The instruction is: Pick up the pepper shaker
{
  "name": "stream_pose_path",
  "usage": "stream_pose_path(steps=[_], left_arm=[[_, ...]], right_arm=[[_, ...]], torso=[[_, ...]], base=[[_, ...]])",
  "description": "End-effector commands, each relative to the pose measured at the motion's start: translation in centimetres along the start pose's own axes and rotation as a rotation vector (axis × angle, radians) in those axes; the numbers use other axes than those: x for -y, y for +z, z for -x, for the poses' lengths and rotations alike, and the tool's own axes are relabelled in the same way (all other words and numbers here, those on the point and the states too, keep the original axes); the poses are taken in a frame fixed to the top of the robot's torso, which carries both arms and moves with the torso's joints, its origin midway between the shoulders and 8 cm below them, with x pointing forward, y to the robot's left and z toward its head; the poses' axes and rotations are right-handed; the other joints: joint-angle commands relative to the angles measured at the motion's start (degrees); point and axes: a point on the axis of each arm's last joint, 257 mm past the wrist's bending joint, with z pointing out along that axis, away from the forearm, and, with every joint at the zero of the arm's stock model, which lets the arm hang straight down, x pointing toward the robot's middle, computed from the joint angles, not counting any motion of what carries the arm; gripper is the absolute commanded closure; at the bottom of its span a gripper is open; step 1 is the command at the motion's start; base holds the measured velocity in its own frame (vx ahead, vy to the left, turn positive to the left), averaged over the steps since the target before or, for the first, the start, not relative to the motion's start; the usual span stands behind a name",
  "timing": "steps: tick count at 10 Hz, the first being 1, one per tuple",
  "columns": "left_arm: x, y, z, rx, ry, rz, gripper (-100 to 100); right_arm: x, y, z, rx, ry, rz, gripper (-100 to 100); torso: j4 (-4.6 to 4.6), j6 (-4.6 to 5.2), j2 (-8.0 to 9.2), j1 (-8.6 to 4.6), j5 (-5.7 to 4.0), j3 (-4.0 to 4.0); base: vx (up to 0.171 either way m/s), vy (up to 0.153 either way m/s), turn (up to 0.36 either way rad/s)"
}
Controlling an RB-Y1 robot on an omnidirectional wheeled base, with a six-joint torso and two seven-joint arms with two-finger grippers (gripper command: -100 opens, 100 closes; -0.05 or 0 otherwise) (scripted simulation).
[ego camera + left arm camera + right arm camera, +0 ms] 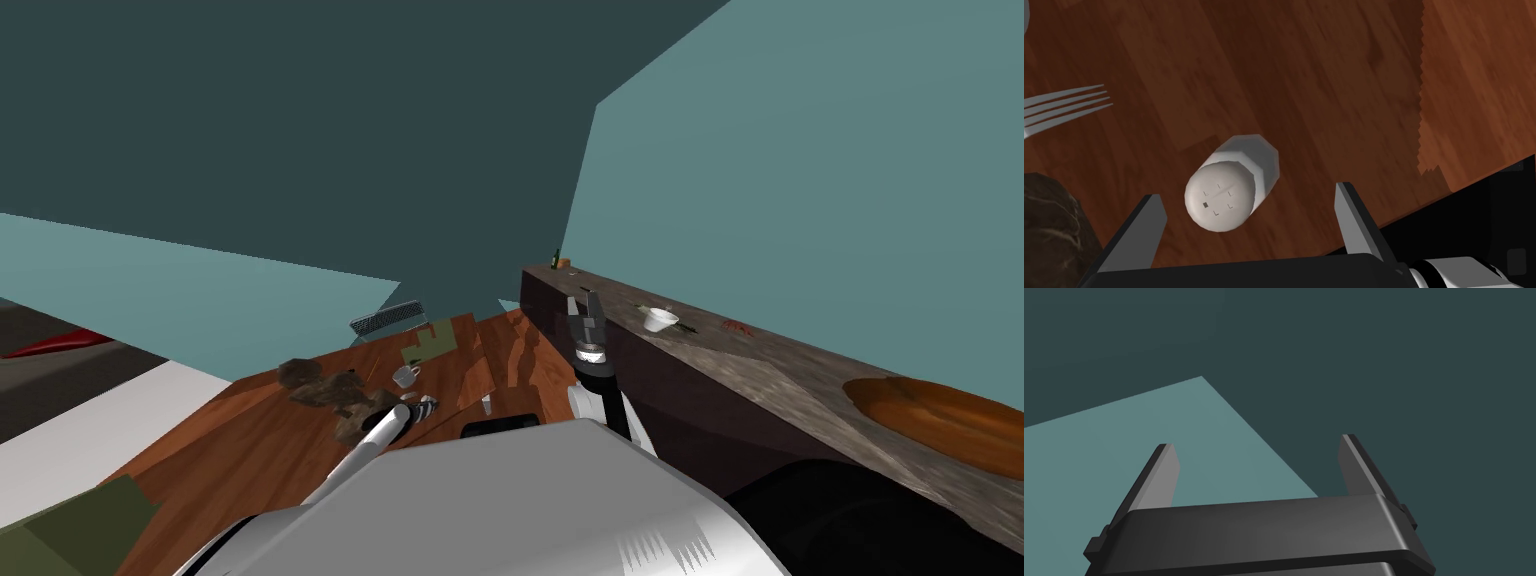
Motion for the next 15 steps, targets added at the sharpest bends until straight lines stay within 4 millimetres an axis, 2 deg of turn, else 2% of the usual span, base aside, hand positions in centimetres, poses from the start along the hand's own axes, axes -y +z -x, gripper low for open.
stream_pose_path(steps=[1, 2, 3, 4, 6, 8, 9, 13, 14, 15], left_arm=[[-0.2, 0.2, 0.0, 0.002, 0.005, 0.002, -100], [-0.2, 0.2, 0.0, 0.002, 0.019, 0.002, -100], [-1.4, 0.5, -0.2, 0.001, 0.040, 0.010, -100], [-1.4, 0.5, -0.2, 0.001, 0.040, 0.010, -100], [-4.0, 1.0, -0.9, -0.007, 0.057, 0.030, -100], [-3.6, 0.9, -0.8, -0.004, 0.068, 0.025, -100], [-3.6, 0.9, -0.8, -0.003, 0.069, 0.025, 100], [-3.6, 0.9, -0.8, -0.003, 0.069, 0.025, 100], [-3.6, 0.9, -0.8, -0.003, 0.069, 0.025, 0], [-2.6, 0.7, -0.5, 0.000, 0.060, 0.018, 100]], right_arm=[[0.0, 0.0, 0.0, 0.000, 0.000, 0.000, 0], [0.0, 0.0, 0.0, 0.000, 0.000, 0.000, 0], [0.0, 0.0, 0.0, 0.000, 0.000, 0.000, 0], [0.0, 0.0, 0.0, 0.000, 0.000, 0.000, 0], [0.0, 0.0, 0.0, 0.000, 0.000, 0.000, 0], [0.0, 0.0, 0.0, 0.000, 0.000, 0.000, 0], [0.0, 0.0, 0.0, 0.000, 0.000, 0.000, 0], [0.0, 0.0, 0.0, 0.000, 0.000, 0.000, 0], [0.0, 0.0, 0.0, 0.000, 0.000, 0.000, 0], [0.0, 0.0, 0.0, 0.000, 0.000, 0.000, 0]], torso=[[0.00, 0.00, 0.00, 0.00, 0.00, 0.00], [0.01, 0.00, 0.06, -0.06, -0.01, 0.03], [0.02, -0.01, 0.12, -0.11, -0.03, 0.07], [0.02, -0.04, 0.09, -0.08, -0.02, 0.05], [0.00, -0.02, 0.01, -0.01, -0.01, 0.01], [-0.01, 0.00, -0.04, 0.01, 0.00, -0.02], [0.01, 0.00, 0.07, -0.05, -0.01, 0.03], [0.01, 0.01, 0.10, -0.06, 0.01, 0.05], [0.01, 0.01, 0.10, -0.05, 0.01, 0.05], [0.01, 0.01, 0.10, -0.05, 0.01, 0.05]], base=[[0.020, 0.009, -0.031], [0.005, -0.001, -0.015], [0.020, 0.013, 0.183], [0.029, 0.014, 0.092], [0.057, 0.038, 0.188], [0.035, 0.020, 0.039], [0.000, 0.000, 0.000], [0.000, 0.000, 0.000], [0.000, 0.000, 0.000], [-0.036, -0.021, -0.179]])
